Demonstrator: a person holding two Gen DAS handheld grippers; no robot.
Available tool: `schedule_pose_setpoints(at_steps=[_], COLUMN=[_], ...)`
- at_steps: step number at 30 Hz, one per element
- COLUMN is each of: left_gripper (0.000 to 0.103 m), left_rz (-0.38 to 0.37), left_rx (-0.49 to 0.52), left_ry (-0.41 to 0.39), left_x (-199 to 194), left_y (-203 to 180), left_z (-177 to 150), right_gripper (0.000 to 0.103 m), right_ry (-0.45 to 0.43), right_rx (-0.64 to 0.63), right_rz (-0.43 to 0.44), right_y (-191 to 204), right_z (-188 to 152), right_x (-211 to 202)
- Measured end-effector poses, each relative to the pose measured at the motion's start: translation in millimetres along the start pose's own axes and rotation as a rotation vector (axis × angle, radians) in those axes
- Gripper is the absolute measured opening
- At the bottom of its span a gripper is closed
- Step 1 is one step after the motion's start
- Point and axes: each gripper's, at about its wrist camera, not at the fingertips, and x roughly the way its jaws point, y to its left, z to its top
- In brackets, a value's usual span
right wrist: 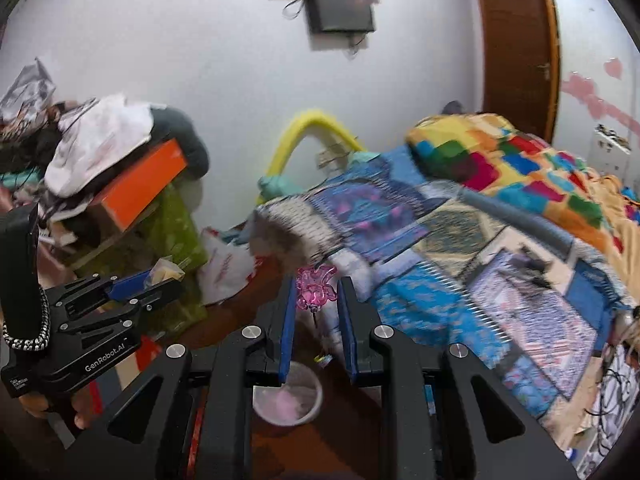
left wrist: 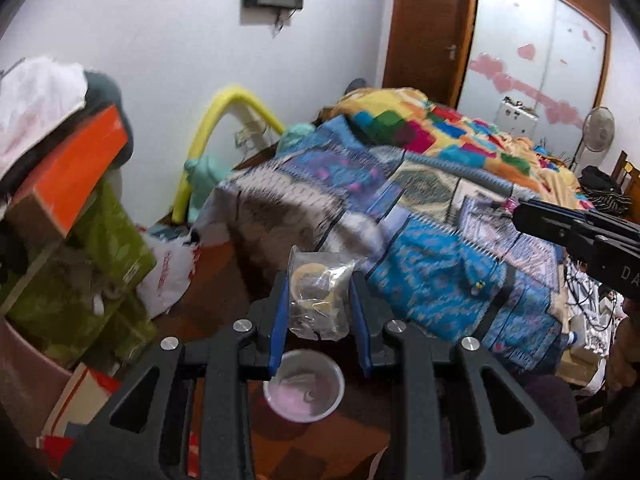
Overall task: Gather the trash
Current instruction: 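Carry the plastic bag and pink clip with both tools over the bin, then open both tools above the bin to drop the bag and clip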
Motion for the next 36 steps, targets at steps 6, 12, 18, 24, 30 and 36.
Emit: schedule_pose_setpoints(at_steps=[6, 12, 18, 24, 30, 36], left_gripper=[0.029, 0.029, 0.029, 0.029, 0.029, 0.029], left_rz=[-0.002, 0.002, -0.004, 0.004, -0.010, -0.031], left_rx=[-0.061, -0.121, -0.178, -0.203, -0.221, -0.224], left_ry=[0.095, 0.218, 0.328, 0.421, 0.475, 0.506], left_x=[31, 75, 118, 152, 176, 194], left_y=[33, 54, 69, 74, 73, 67], left_z=[-40, -74, -103, -123, -131, -127], right_gripper=[0.019, 0.019, 0.019, 0.019, 0.019, 0.024], right_ry=[0.115, 0.274, 0.413, 0.529, 0.621, 0.667], right_rx=[-0.029, -0.027, -0.015, 0.004, 0.039, 0.084], right_rz=[0.043, 0.101, 0.115, 0.126, 0.148, 0.147], right_y=[33, 49, 51, 50, 46, 35], right_z=[-19, -44, -66, -83, -91, -92], right_x=[49, 106, 158, 201, 233, 246])
